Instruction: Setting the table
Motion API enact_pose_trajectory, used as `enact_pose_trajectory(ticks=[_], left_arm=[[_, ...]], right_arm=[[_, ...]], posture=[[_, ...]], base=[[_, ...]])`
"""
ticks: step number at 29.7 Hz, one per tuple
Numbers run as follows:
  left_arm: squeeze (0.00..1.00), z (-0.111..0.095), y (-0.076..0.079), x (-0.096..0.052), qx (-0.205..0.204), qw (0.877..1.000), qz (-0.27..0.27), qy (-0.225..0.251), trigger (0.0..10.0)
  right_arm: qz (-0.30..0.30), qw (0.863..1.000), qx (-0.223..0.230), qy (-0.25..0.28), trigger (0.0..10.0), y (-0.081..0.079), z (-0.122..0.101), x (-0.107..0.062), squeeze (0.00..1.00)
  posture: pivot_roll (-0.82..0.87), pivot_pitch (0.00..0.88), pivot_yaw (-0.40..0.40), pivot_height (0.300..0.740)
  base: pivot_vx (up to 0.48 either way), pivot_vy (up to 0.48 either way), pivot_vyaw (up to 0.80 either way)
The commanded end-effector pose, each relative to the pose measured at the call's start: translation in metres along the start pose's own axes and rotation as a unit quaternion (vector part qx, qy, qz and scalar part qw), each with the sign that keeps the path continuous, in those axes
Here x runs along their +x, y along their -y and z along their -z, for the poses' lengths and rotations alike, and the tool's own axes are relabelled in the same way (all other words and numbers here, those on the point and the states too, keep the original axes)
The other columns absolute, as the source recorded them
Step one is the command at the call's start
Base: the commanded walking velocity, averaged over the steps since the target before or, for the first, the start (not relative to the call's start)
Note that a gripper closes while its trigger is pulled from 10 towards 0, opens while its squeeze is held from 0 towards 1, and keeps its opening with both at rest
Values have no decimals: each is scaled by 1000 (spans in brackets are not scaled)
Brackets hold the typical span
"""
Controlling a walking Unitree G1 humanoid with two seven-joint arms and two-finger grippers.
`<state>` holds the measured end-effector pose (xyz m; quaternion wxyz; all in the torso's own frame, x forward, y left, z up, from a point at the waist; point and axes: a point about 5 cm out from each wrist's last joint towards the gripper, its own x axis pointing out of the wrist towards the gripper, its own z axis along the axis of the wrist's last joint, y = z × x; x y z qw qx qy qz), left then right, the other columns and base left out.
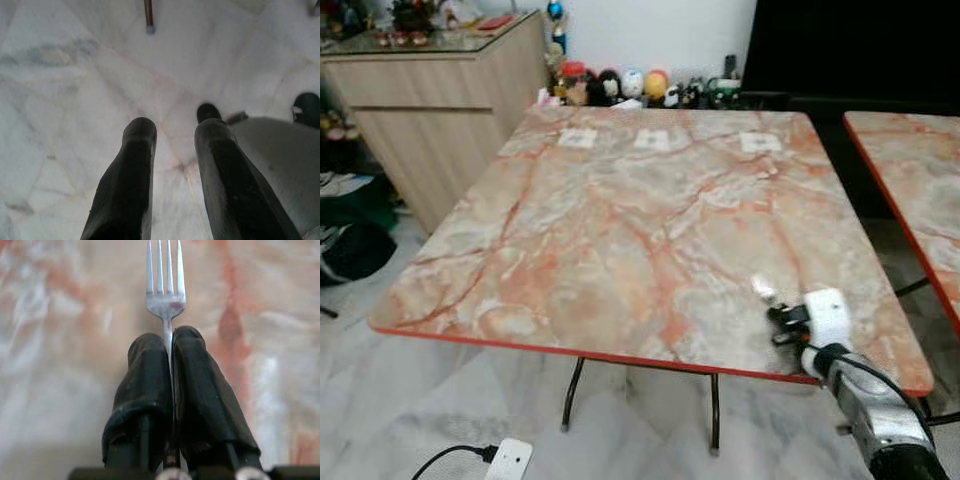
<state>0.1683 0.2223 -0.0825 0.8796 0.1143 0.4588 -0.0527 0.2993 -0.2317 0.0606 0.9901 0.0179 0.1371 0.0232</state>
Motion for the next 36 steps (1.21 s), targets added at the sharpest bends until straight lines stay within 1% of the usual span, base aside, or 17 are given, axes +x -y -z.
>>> enact_pose_trajectory(ticks=[1,2,5,7,9,10,12,13,15,17,18,20,26,28,30,33,36], left_arm=[[0,2,0,0,0,1000,2,-7,10000],[0,2,0,0,1,1000,3,-7,10000],[0,2,0,0,0,1000,3,-6,10000],[0,2,0,0,0,1000,3,-5,10000],[0,2,0,0,-1,1000,2,-5,10000],[0,2,0,0,0,1000,2,-5,10000],[0,3,1,0,0,1000,2,-6,10000],[0,3,1,0,0,1000,2,-6,10000],[0,3,0,0,-1,1000,1,-5,10000],[0,3,0,0,-1,1000,1,-6,10000],[0,2,0,0,7,1000,5,-6,10000],[0,2,1,0,15,1000,6,-5,10000],[0,3,2,0,12,1000,8,-3,10000],[0,3,2,-1,13,1000,8,-3,10000],[0,3,2,-1,11,1000,7,-3,10000],[0,4,2,-1,11,1000,5,-3,10000],[0,4,2,-1,13,1000,6,-4,10000]], right_arm=[[18,999,12,32,10000,-1,-11,0,0],[38,996,18,75,10000,-6,-22,-2,0],[58,991,31,118,10000,-12,-35,-4,0],[69,987,42,138,10000,-13,-42,-4,0],[90,981,32,168,10000,-16,-53,-6,0],[105,979,31,173,10000,-17,-56,-8,0],[106,978,39,178,10000,-20,-57,-10,0],[103,977,36,183,10000,-23,-59,-12,0],[91,975,1,205,10000,-35,-62,-22,0],[92,974,2,207,10000,-37,-62,-23,0],[93,972,17,215,10000,-41,-62,-25,0],[97,971,8,217,10000,-41,-62,-26,0],[108,969,12,223,10000,-41,-69,-23,0],[115,968,28,221,10000,-40,-70,-23,0],[118,967,40,224,10000,-39,-71,-25,0],[118,966,28,227,10000,-39,-72,-25,0],[125,964,32,234,10000,-38,-72,-27,0]], posture=[[4,21,28,740],[2,22,29,740],[4,22,26,740],[4,22,26,740],[4,22,26,740],[1,20,23,740],[6,17,17,740],[6,17,17,740],[-8,17,22,740],[-8,17,22,740],[-11,16,22,740],[-15,10,24,740],[-15,0,20,740],[-15,0,20,740],[-16,0,20,740],[-17,0,21,740],[-14,0,23,740]], base=[[0,0,0],[0,0,0],[0,0,0],[0,0,0],[0,0,0],[0,0,0],[0,0,0],[0,0,0],[0,0,0],[0,0,0],[0,0,0],[0,0,0],[0,-363,0],[0,-386,0],[0,-388,-622],[0,-387,-740],[0,-385,-371]])
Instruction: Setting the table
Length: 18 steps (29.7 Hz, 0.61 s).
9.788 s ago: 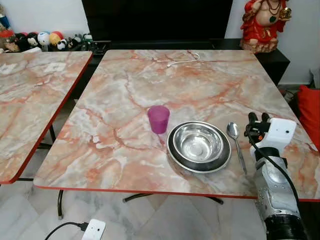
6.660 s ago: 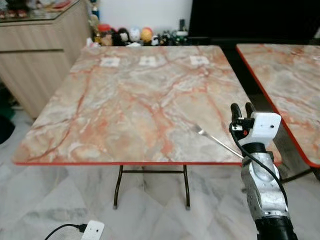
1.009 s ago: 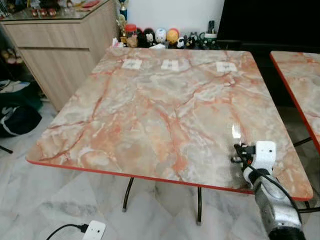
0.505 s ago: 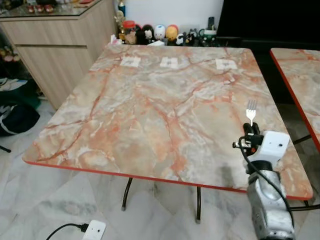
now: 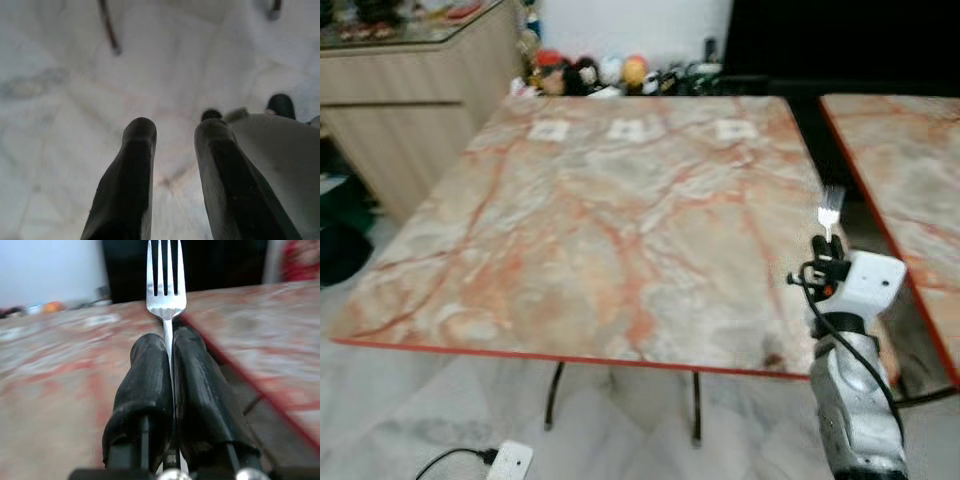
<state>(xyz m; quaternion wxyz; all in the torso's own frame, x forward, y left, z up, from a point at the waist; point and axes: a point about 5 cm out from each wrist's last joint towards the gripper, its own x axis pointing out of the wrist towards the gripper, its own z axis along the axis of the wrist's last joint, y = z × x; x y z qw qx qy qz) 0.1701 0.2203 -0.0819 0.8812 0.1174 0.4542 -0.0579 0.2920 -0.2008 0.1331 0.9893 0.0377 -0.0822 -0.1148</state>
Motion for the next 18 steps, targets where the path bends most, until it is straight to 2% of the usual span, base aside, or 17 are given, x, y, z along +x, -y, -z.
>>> enact_pose_trajectory(ticks=[1,10,15,18], left_arm=[[0,6,1,-1,8,1000,4,-9,10000],[0,6,0,-1,11,1000,5,-8,10000],[0,5,0,-1,15,1000,5,-9,10000],[0,4,0,-1,22,1000,8,-9,10000]], right_arm=[[-6,1000,-1,15,10000,-4,-5,-1,0],[-16,1000,-3,14,10000,-9,-6,0,0],[-29,999,-24,24,10000,-9,-8,0,0],[-34,999,-28,21,10000,-10,-8,0,0]], posture=[[-14,0,23,740],[-15,0,25,740],[-17,0,27,740],[-20,3,29,740]], base=[[0,-382,0],[0,-380,0],[0,-355,0],[0,-355,800]])
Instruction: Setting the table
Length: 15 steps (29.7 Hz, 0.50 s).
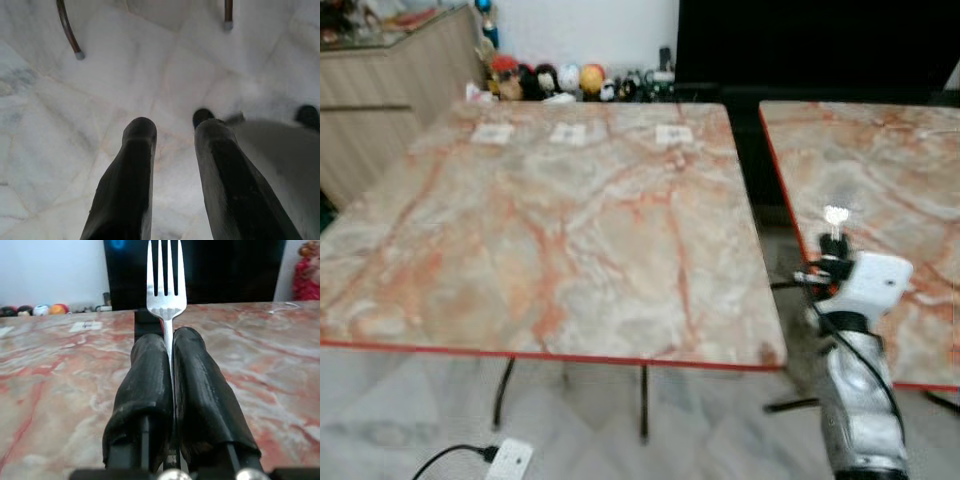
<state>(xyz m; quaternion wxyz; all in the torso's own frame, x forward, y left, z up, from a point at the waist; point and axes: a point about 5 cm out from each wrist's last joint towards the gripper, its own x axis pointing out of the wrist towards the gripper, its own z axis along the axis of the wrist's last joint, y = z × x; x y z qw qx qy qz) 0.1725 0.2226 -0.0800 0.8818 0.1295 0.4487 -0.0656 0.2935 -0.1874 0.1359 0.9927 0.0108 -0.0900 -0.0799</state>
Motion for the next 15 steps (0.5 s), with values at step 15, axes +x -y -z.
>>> enact_pose_trajectory(ticks=[15], left_arm=[[0,4,3,0,6,1000,7,-13,10000]], right_arm=[[10,1000,10,13,10000,3,-7,4,0]], posture=[[-19,19,30,740]], base=[[0,-352,101]])
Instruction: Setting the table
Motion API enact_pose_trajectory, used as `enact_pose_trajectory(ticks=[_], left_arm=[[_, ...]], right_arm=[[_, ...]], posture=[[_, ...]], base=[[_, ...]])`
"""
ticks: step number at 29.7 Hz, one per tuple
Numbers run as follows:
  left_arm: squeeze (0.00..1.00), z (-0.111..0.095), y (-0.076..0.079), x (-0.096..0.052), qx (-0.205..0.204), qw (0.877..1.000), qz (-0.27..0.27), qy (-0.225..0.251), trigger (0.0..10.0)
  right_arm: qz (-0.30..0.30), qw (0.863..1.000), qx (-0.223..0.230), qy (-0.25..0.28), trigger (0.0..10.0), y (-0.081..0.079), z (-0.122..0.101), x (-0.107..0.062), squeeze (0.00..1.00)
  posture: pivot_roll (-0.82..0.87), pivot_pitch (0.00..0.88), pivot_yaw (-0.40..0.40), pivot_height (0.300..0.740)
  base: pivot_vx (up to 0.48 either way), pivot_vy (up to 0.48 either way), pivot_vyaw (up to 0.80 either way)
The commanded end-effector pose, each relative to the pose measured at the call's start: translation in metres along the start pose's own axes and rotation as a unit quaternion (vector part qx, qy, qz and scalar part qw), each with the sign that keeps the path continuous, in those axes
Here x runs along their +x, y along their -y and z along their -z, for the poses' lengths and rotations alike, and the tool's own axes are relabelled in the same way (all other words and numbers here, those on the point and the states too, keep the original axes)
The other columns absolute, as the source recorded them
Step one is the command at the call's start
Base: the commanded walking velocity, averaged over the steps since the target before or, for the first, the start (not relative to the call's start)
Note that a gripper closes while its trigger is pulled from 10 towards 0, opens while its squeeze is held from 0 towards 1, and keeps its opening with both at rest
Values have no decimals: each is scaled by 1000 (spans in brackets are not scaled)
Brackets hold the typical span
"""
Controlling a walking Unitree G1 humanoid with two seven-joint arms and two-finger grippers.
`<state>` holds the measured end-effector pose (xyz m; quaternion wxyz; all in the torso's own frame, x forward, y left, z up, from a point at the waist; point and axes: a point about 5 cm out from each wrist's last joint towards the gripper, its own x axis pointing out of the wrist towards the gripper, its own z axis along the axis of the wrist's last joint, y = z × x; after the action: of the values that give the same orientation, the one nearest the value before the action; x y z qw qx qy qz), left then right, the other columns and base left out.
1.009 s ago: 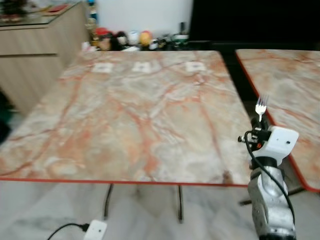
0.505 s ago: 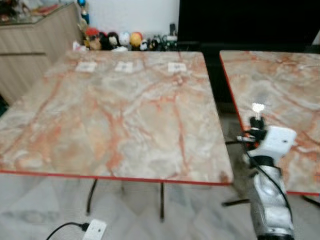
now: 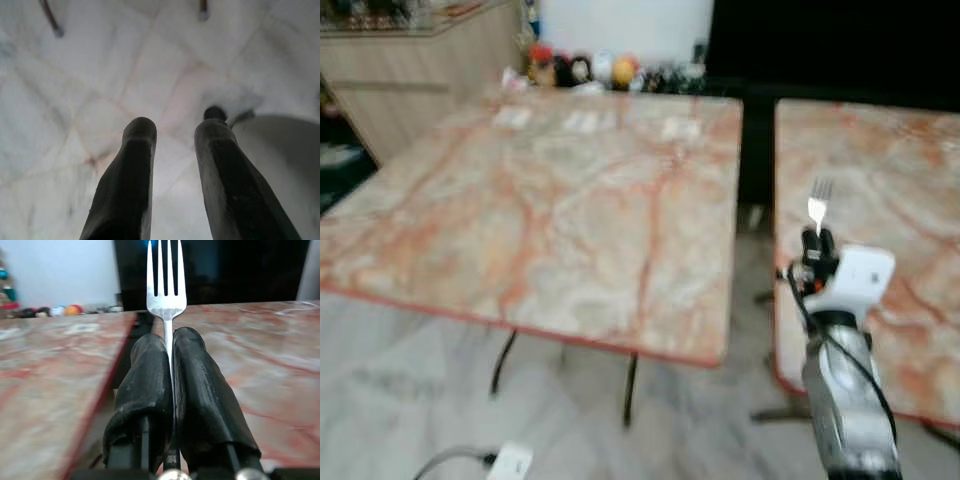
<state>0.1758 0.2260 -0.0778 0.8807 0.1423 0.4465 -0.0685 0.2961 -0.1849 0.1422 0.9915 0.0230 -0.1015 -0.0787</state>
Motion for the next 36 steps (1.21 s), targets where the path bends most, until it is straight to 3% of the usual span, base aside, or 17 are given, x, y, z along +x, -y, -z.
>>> enact_pose_trajectory(ticks=[1,8,14,36], left_arm=[[0,7,7,-1,-7,1000,11,-13,10000],[0,7,7,-1,-6,1000,11,-13,10000],[0,6,7,0,-5,1000,10,-12,10000],[0,8,6,-1,-1,1000,12,-13,10000]], right_arm=[[12,1000,-2,3,10000,6,-2,1,0],[23,1000,-1,6,10000,9,-3,2,0],[33,999,-1,8,10000,13,-4,2,0],[25,999,-14,32,10000,9,-11,3,0]], posture=[[-19,19,30,740],[-18,22,31,740],[-22,25,35,740],[-21,0,41,740]], base=[[0,-356,0],[0,-354,0],[0,-353,-703],[0,-353,0]])
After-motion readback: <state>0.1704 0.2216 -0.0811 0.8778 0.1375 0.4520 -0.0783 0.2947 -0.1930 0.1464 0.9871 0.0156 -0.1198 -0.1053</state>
